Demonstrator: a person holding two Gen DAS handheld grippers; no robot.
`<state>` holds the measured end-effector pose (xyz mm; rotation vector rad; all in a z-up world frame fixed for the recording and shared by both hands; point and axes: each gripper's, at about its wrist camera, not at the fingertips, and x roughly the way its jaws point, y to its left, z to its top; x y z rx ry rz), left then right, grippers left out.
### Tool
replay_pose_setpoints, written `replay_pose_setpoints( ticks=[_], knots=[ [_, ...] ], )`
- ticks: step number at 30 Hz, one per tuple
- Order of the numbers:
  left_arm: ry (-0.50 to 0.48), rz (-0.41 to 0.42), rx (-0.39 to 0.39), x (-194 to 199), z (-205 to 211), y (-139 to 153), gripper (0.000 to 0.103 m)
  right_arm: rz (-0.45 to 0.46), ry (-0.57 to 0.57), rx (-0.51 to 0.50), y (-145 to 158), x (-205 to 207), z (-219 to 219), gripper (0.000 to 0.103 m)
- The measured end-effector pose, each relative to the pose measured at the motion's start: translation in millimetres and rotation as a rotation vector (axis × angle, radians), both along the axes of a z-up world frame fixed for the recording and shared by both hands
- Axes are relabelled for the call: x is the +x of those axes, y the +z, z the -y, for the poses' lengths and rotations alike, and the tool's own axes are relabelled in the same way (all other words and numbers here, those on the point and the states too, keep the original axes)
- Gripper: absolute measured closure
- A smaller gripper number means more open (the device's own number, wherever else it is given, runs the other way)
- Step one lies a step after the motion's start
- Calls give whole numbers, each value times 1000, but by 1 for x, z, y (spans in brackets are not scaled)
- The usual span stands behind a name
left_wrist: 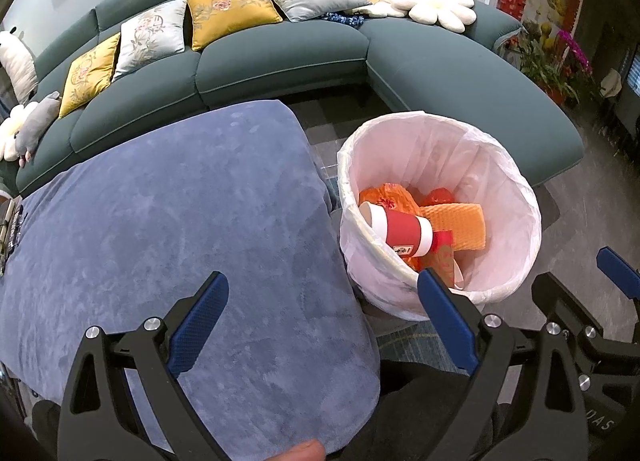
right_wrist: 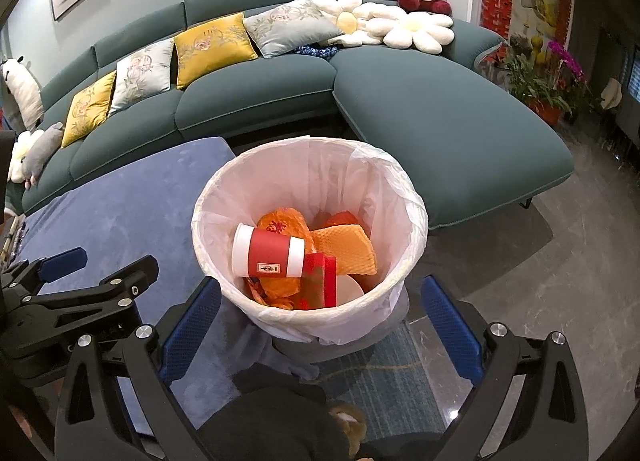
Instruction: Collect trash
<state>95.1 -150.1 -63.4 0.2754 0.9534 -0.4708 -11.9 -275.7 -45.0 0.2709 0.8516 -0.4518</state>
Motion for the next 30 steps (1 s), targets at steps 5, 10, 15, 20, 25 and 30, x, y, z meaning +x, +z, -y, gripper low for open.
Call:
replay_pose_setpoints(
  ticks=[5,10,15,20,25,30],
  knots=[
    [5,-12,2,0,0,-2,12,-11,3,-10,-2,-1,0,7],
    [1,-8,14,0,1,-5,12,-24,9,-21,-3,1,-1,7],
    [7,-20,18,2,-1,-8,12,-40,21,-26,-6,4,-4,7],
    [25,-27,13,3,-5,-11,12,-48,28,-27,-7,6,-6,7],
    [33,-16,13,2,-7,-13,12,-58,32,-31,-10,6,-7,7],
    [31,-5,30,1,-7,-13,12,-60,31,-28,-11,5,-6,7]
  ],
)
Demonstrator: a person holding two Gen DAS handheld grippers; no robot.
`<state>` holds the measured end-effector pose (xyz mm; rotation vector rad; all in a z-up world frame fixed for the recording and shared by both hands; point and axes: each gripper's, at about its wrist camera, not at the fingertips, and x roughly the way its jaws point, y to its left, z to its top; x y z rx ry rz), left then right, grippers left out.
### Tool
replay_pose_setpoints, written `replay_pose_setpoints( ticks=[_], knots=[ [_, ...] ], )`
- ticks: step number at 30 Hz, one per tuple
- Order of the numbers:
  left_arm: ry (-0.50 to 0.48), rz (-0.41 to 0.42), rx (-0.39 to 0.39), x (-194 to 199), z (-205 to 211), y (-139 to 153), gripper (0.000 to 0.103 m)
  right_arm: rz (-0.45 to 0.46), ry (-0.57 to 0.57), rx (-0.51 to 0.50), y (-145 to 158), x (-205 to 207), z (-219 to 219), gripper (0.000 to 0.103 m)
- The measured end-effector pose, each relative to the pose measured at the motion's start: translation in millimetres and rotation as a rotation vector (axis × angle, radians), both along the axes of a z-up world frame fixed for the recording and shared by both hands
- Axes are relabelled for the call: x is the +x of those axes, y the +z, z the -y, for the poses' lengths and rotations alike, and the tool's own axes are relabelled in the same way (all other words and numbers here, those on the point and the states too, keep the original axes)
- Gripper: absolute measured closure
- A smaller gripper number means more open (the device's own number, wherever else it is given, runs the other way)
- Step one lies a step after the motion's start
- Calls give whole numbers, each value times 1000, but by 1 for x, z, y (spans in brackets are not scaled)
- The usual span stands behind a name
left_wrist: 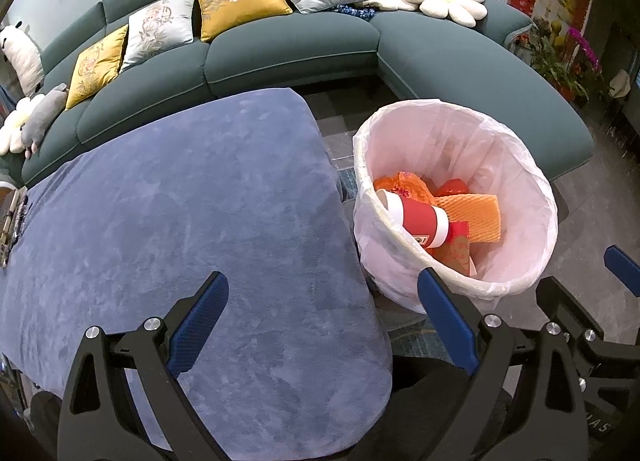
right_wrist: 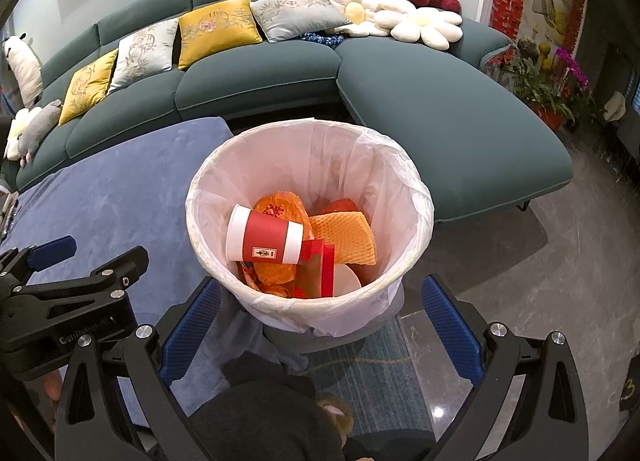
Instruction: Collect trash
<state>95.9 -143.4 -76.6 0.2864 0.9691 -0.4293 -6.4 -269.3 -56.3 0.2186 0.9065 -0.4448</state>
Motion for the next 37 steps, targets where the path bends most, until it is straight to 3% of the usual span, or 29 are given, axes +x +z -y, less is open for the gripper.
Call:
replay_pose_setpoints(
  ticks=[37],
  knots=[
    [14,-4,24,3,-10,-3,12,-10,17,-2,-7,4,-7,7]
  ],
)
